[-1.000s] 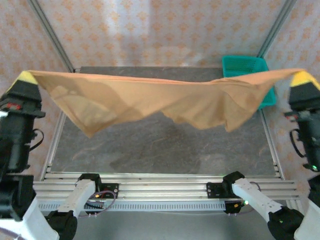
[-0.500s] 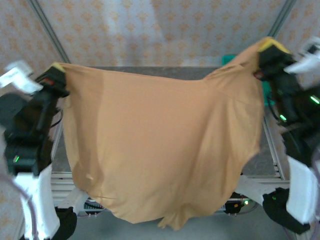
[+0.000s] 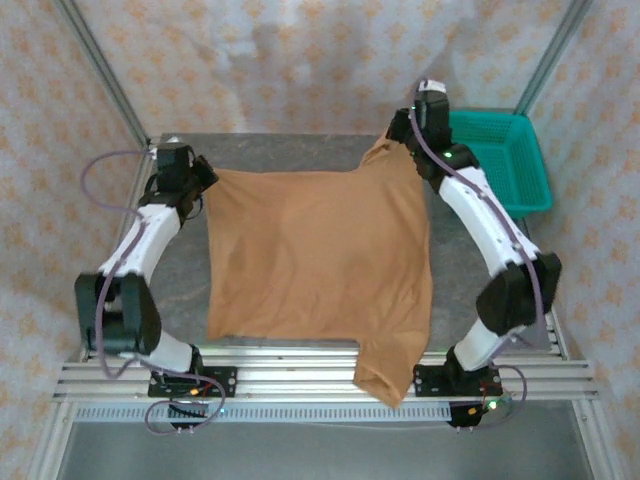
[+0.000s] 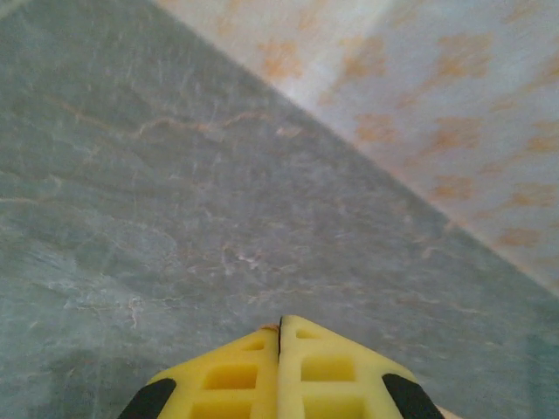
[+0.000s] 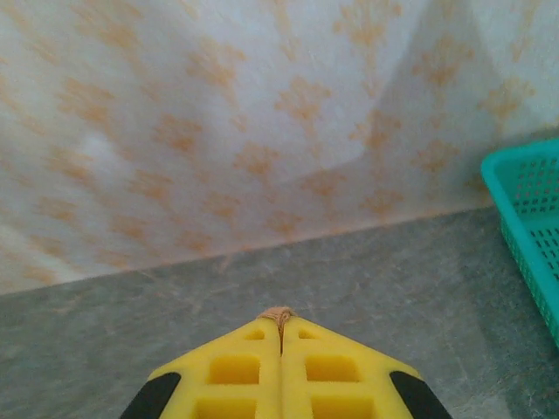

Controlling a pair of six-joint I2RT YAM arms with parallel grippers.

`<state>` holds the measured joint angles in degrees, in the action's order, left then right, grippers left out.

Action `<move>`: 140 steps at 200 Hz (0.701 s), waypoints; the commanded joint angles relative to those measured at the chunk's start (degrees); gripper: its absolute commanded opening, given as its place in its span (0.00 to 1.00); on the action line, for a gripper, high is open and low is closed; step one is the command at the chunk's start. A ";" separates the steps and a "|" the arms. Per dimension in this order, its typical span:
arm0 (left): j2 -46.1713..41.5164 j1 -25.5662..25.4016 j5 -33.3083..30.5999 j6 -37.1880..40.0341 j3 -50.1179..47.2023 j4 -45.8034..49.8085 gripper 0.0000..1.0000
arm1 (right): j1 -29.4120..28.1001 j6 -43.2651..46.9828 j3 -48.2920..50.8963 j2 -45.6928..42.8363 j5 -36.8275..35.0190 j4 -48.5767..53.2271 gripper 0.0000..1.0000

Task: Fold the inside-out t-shirt

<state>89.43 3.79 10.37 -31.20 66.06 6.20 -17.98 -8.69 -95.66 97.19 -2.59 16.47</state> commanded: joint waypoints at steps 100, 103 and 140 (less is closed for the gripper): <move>33.65 0.59 2.08 0.26 26.35 1.77 0.00 | 3.12 -5.76 -21.96 32.29 -3.62 -4.72 0.00; 34.07 0.60 2.11 0.26 27.23 2.16 0.00 | 3.12 -5.69 -23.00 33.00 -3.91 -4.62 0.00; 40.16 1.46 2.68 0.26 37.59 7.69 0.16 | 4.38 -6.83 -41.20 44.42 -2.15 0.38 0.07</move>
<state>126.13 4.12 12.67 -31.42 97.97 8.45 -14.90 -13.78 -125.58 135.02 -4.80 13.39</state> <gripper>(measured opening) 0.063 0.061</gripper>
